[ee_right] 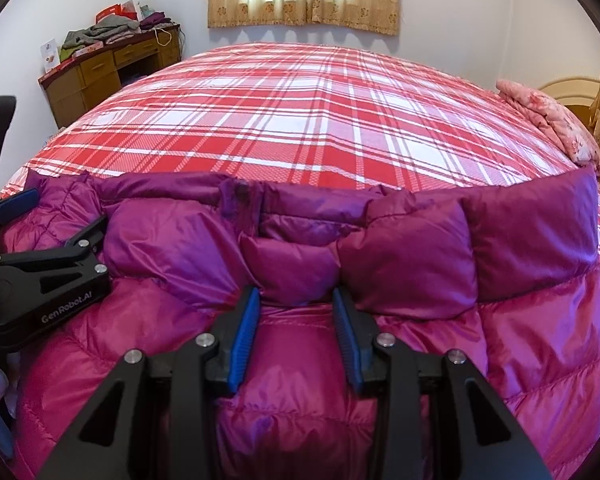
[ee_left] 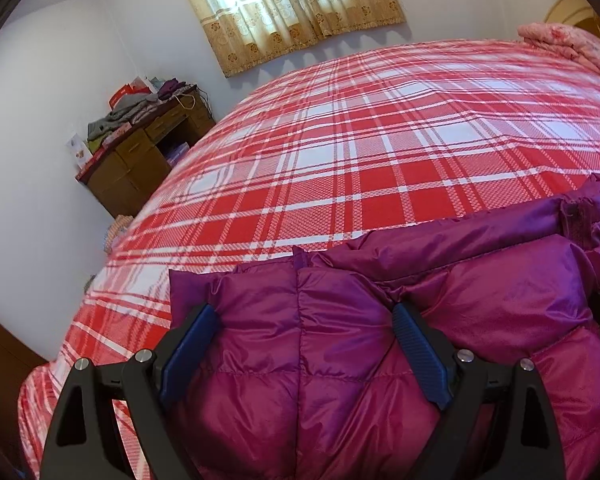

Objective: Fold large clothes

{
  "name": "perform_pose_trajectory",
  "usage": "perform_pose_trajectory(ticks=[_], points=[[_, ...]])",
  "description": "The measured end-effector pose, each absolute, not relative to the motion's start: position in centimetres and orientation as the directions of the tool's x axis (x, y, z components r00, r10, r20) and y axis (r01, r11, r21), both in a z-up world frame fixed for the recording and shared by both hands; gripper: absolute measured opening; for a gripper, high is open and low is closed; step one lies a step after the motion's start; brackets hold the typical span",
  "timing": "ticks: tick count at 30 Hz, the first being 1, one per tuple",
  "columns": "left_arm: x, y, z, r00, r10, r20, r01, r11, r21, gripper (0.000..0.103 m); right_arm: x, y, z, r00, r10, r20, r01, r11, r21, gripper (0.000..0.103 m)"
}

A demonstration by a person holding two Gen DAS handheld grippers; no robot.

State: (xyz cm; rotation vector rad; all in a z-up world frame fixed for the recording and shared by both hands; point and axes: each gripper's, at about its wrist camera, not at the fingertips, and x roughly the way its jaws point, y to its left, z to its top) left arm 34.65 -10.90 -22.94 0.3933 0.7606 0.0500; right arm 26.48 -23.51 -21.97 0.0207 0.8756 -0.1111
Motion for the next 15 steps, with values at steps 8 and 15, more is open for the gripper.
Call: perform_pose_trajectory(ticks=[8, 15], points=[[26.7, -8.9, -17.1, 0.756, 0.031, -0.654, 0.143, 0.967, 0.21, 0.091, 22.1, -22.8, -18.8, 0.666, -0.039, -0.745, 0.091, 0.995, 0.03, 0.053], [25.7, -9.8, -21.0, 0.745, 0.108, -0.658, 0.12, 0.949, 0.292, 0.091, 19.2, -20.0, -20.2, 0.664, -0.09, -0.742, 0.08, 0.996, -0.049, 0.057]])
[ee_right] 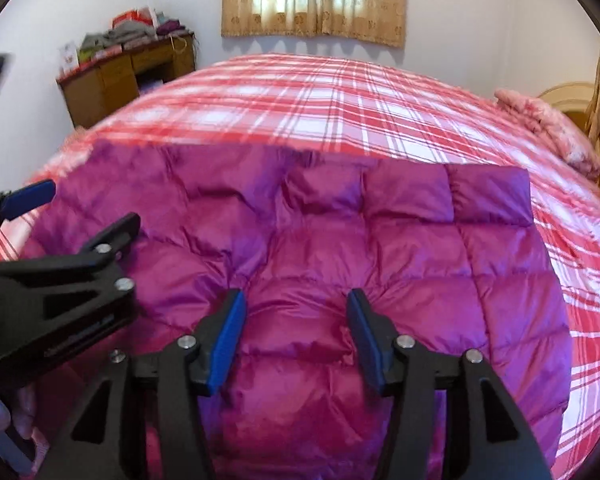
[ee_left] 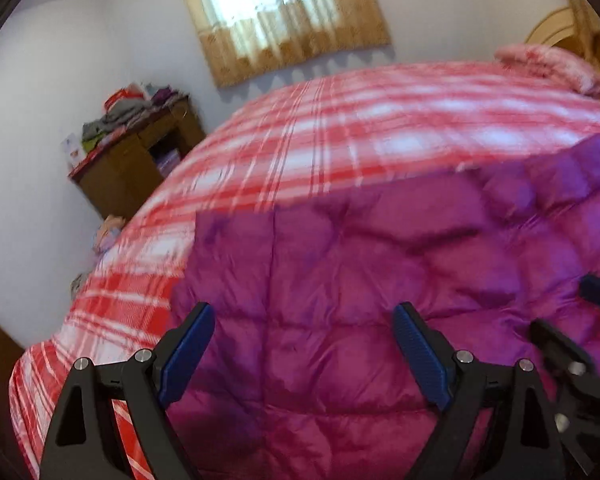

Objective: Fold large clothes

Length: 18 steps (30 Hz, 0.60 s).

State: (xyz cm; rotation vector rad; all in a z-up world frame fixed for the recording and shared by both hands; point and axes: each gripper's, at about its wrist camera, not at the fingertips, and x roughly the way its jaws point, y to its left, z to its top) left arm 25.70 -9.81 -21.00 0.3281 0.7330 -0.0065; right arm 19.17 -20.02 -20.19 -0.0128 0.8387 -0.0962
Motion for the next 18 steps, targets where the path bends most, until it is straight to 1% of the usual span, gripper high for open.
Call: perform_pose_trajectory(ticks=[2, 5, 9, 12, 15, 17, 18], points=[[25.8, -9.3, -21.7, 0.752, 0.096, -0.652, 0.107, 0.958, 0.265, 0.091, 19.3, -19.7, -21.1, 0.665, -0.118, -0.737, 0.084, 0.993, -0.084, 0.057], [26.0, -9.3, -22.1, 0.753, 0.102, -0.65, 0.107, 0.956, 0.274, 0.091, 19.5, -19.3, -21.8, 0.668, -0.149, -0.729, 0.088, 0.989, -0.122, 0.057], [25.6, -9.9, -22.4, 0.767, 0.122, -0.63, 0.102, 0.946, 0.309, 0.091, 20.0, -19.5, -22.2, 0.668, -0.159, -0.727, 0.092, 0.987, -0.131, 0.057], [25.3, -9.6, -22.1, 0.762, 0.123, -0.635, 0.102, 0.947, 0.306, 0.091, 19.7, -19.5, -22.3, 0.674, -0.156, -0.722, 0.094, 0.988, -0.127, 0.058], [23.2, -8.0, -20.8, 0.756, 0.151, -0.637, 0.055, 0.955, 0.292, 0.091, 19.6, -19.6, -22.1, 0.674, -0.149, -0.724, 0.091, 0.989, -0.119, 0.058], [20.3, -5.3, -19.3, 0.757, 0.178, -0.628, 0.002, 0.961, 0.275, 0.091, 18.6, -19.9, -21.5, 0.677, -0.124, -0.726, 0.083, 0.992, -0.092, 0.058], [19.3, -4.3, -18.9, 0.76, 0.173, -0.627, -0.009, 0.967, 0.256, 0.091, 18.0, -19.9, -21.1, 0.68, -0.124, -0.723, 0.085, 0.992, -0.09, 0.061]])
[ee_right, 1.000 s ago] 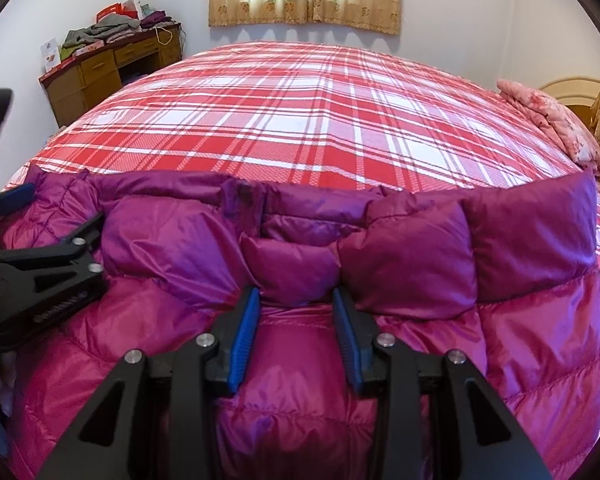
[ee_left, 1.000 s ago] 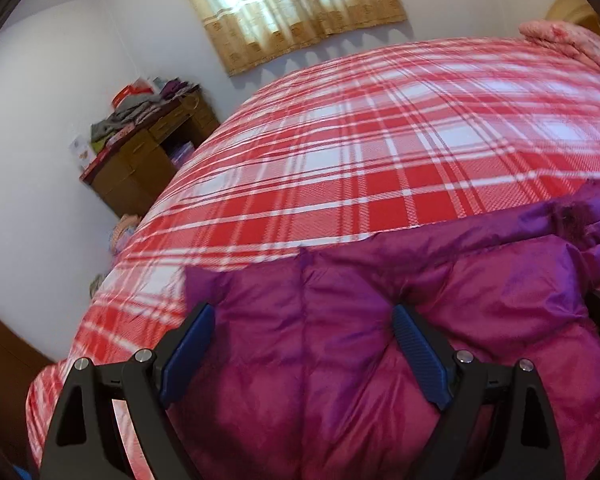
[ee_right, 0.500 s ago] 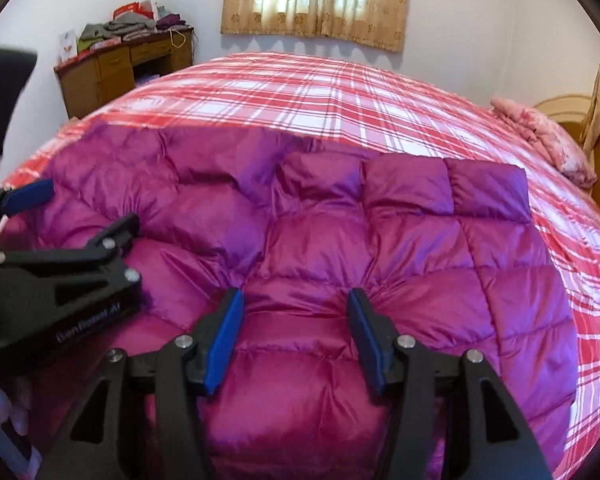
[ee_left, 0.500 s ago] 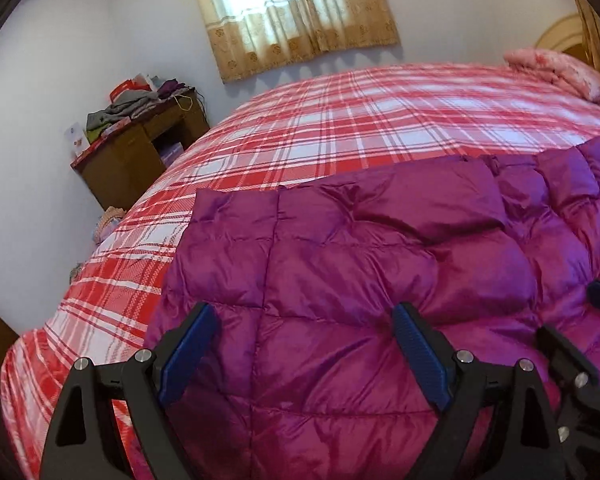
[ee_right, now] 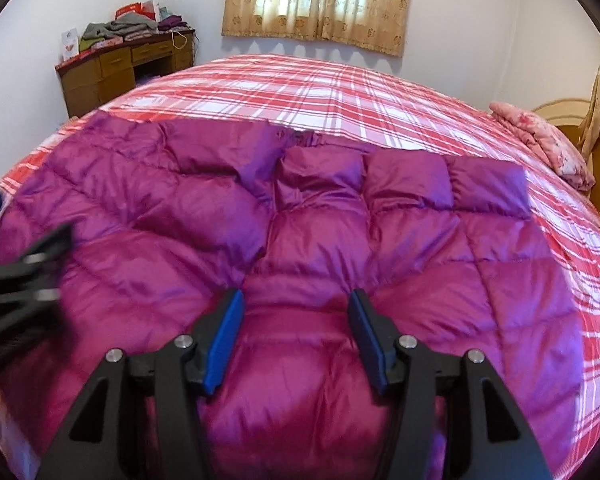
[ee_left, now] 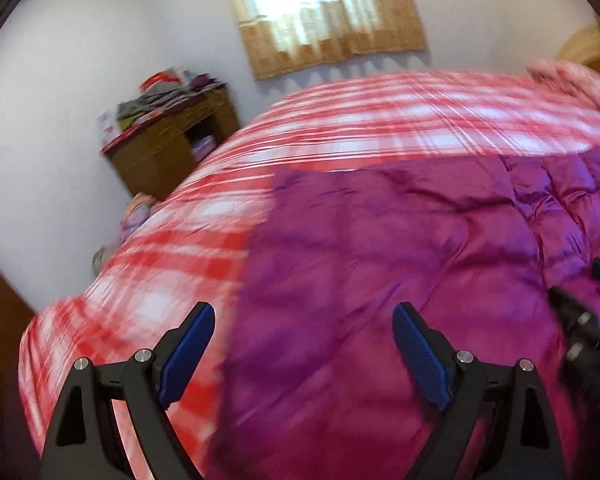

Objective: Fold large clothes

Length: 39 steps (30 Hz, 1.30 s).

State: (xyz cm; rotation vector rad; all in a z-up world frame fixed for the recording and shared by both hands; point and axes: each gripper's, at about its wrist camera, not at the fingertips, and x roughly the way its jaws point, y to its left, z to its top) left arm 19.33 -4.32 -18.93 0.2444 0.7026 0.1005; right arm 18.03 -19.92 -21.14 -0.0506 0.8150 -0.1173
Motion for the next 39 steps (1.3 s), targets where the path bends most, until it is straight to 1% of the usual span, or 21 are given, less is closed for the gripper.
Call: perform_pose_trajectory(ticks=[1, 2, 4, 5, 8, 10, 13, 14, 16, 18, 19, 20, 21, 22, 23, 32, 37, 38, 39], points=[[17.8, -2.4, -18.4, 0.762, 0.168, -0.625, -0.035, 0.975, 0.22, 0.091, 16.9, -19.8, -20.5, 0.69, -0.129, -0.712, 0.09, 0.992, -0.093, 0.064], [17.1, -1.3, -18.4, 0.755, 0.18, -0.631, -0.059, 0.976, 0.208, 0.091, 15.5, -19.7, -20.0, 0.705, -0.137, -0.695, 0.096, 0.991, -0.098, 0.073], [16.2, 1.0, -19.0, 0.713, 0.189, -0.675, -0.11, 0.981, 0.159, 0.091, 13.4, -19.3, -19.7, 0.726, -0.153, -0.671, 0.107, 0.988, -0.11, 0.078], [16.0, 2.4, -19.6, 0.682, 0.153, -0.715, -0.126, 0.988, 0.091, 0.091, 12.5, -19.1, -19.9, 0.728, -0.164, -0.666, 0.112, 0.986, -0.121, 0.078], [16.3, 3.3, -21.2, 0.638, 0.085, -0.765, -0.144, 0.99, -0.01, 0.091, 11.6, -18.9, -21.3, 0.721, -0.184, -0.668, 0.119, 0.983, -0.142, 0.078], [16.2, 2.8, -21.6, 0.635, 0.054, -0.77, -0.13, 0.991, -0.037, 0.091, 11.8, -18.7, -21.8, 0.724, -0.2, -0.66, 0.12, 0.979, -0.165, 0.078], [16.1, 2.4, -21.5, 0.647, -0.007, -0.762, -0.107, 0.989, -0.101, 0.09, 12.3, -18.4, -22.0, 0.712, -0.205, -0.671, 0.118, 0.978, -0.173, 0.079], [16.4, 2.2, -21.5, 0.642, -0.053, -0.764, -0.087, 0.986, -0.142, 0.081, 12.3, -18.4, -22.1, 0.71, -0.201, -0.675, 0.117, 0.979, -0.168, 0.079], [16.8, 1.8, -21.8, 0.624, -0.139, -0.769, -0.055, 0.974, -0.221, 0.067, 12.4, -18.5, -22.2, 0.71, -0.199, -0.676, 0.119, 0.979, -0.164, 0.079], [16.9, 1.2, -22.0, 0.619, -0.172, -0.767, -0.042, 0.967, -0.251, 0.062, 12.0, -18.6, -22.3, 0.713, -0.202, -0.672, 0.121, 0.979, -0.167, 0.079], [17.0, 1.0, -22.0, 0.619, -0.185, -0.763, -0.03, 0.966, -0.258, 0.052, 11.9, -18.6, -22.3, 0.714, -0.201, -0.671, 0.121, 0.979, -0.164, 0.079], [17.0, 0.9, -22.0, 0.62, -0.228, -0.751, -0.001, 0.956, -0.292, 0.042, 11.9, -18.7, -22.3, 0.714, -0.198, -0.672, 0.12, 0.98, -0.162, 0.079], [16.8, 0.8, -21.7, 0.625, -0.238, -0.744, 0.011, 0.955, -0.297, 0.02, 11.8, -18.6, -22.2, 0.713, -0.197, -0.673, 0.119, 0.98, -0.161, 0.079], [16.7, 0.6, -21.3, 0.634, -0.223, -0.74, 0.02, 0.962, -0.273, 0.013, 11.8, -18.6, -22.2, 0.713, -0.196, -0.673, 0.118, 0.98, -0.16, 0.079], [16.5, 0.5, -20.8, 0.644, -0.215, -0.735, 0.027, 0.966, -0.259, 0.009, 11.7, -18.5, -22.1, 0.713, -0.195, -0.673, 0.117, 0.98, -0.161, 0.079], [14.6, 2.6, -18.1, 0.724, -0.142, -0.674, 0.019, 0.982, -0.187, 0.007, 12.1, -16.2, -22.0, 0.707, -0.22, -0.672, 0.126, 0.974, -0.187, 0.077], [14.5, 5.1, -16.1, 0.758, -0.093, -0.646, -0.011, 0.988, -0.155, 0.006, 12.4, -13.2, -22.0, 0.731, -0.164, -0.662, 0.06, 0.982, -0.178, 0.077], [14.4, 5.3, -15.7, 0.764, -0.083, -0.64, -0.012, 0.99, -0.143, 0.006, 12.3, -13.0, -21.8, 0.736, -0.13, -0.664, 0.032, 0.987, -0.157, 0.077], [14.2, 5.4, -14.9, 0.773, -0.069, -0.63, -0.012, 0.992, -0.124, 0.006, 12.1, -13.0, -21.5, 0.738, -0.084, -0.67, -0.001, 0.992, -0.125, 0.072]])
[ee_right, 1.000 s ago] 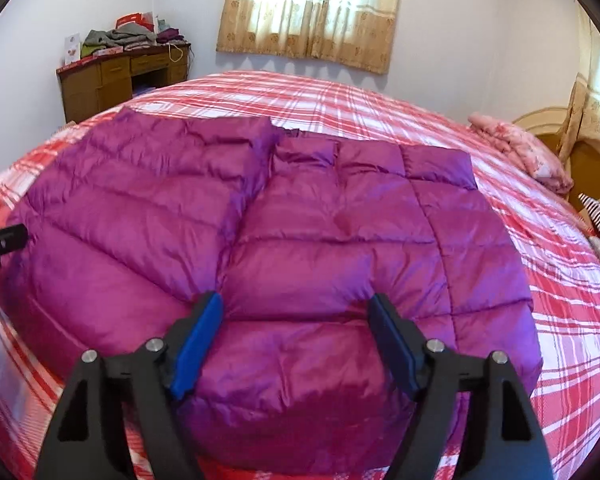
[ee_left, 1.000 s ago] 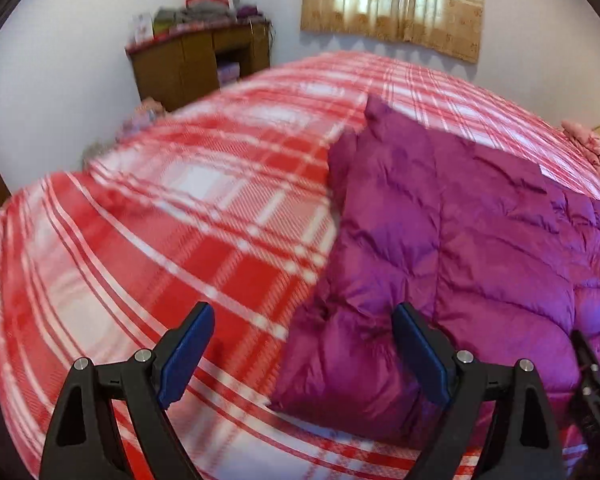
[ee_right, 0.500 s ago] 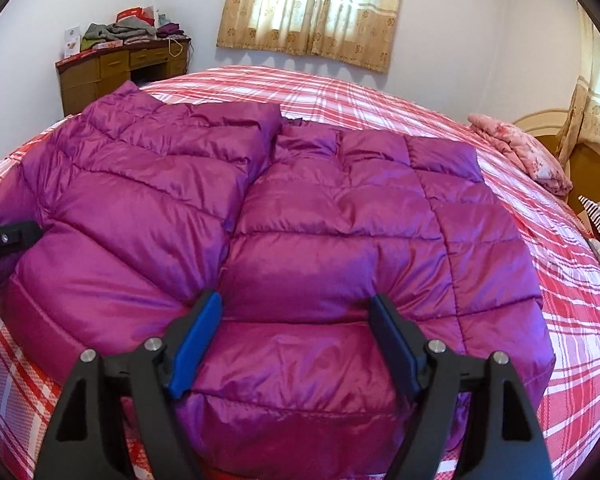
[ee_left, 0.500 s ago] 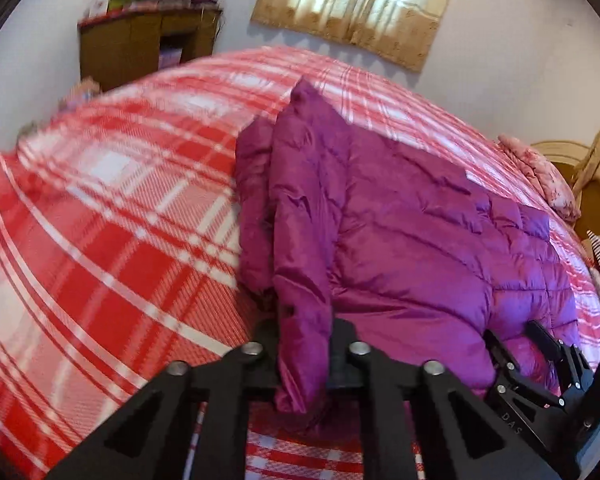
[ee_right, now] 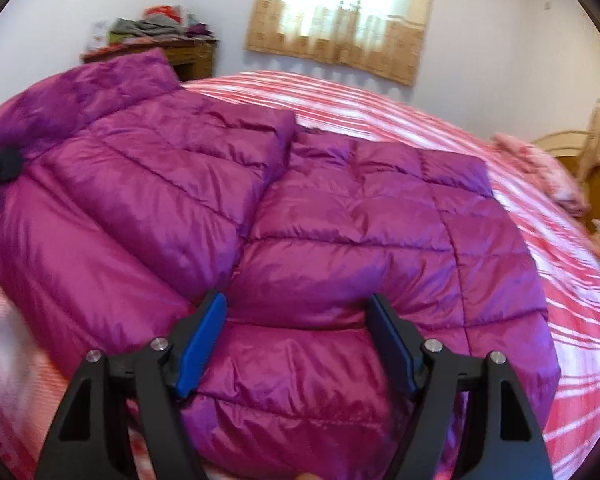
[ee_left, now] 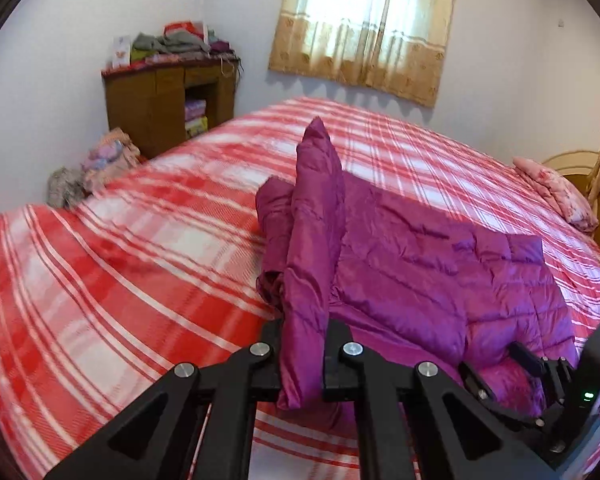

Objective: Fold large clothes

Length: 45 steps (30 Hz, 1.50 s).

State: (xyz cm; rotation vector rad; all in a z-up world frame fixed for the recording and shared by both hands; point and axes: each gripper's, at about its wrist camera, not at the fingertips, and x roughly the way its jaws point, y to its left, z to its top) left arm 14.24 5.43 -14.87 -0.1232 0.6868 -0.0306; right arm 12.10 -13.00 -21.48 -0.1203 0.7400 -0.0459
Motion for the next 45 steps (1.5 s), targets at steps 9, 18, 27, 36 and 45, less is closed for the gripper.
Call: perform_pose_trajectory(ticks=[9, 18, 27, 36, 45], points=[[12.3, -2.3, -8.0, 0.868, -0.087, -0.488, 0.141, 0.987, 0.076, 0.006, 7.4, -23.8, -15.9, 0.804, -0.184, -0.565, 0.194, 0.98, -0.044, 0.08], [9.6, -18.2, -9.4, 0.862, -0.262, -0.433, 0.422, 0.845, 0.328, 0.006, 4.4, -35.9, -19.2, 0.671, -0.345, -0.656, 0.49, 0.87, 0.044, 0.08], [6.4, -27.8, -19.6, 0.816, -0.286, -0.502, 0.56, 0.605, 0.566, 0.009, 4.3, -38.7, -22.1, 0.633, -0.287, -0.719, 0.513, 0.851, 0.112, 0.081], [0.7, -26.7, -12.4, 0.833, -0.406, -0.376, 0.553, 0.607, 0.57, 0.091, 3.0, -40.7, -20.5, 0.631, -0.314, -0.71, 0.549, 0.827, 0.122, 0.081], [7.7, -18.3, -7.5, 0.902, -0.237, -0.36, 0.39, 0.805, 0.447, 0.099, 4.3, -39.1, -10.5, 0.74, -0.28, -0.612, 0.453, 0.879, 0.146, 0.081]])
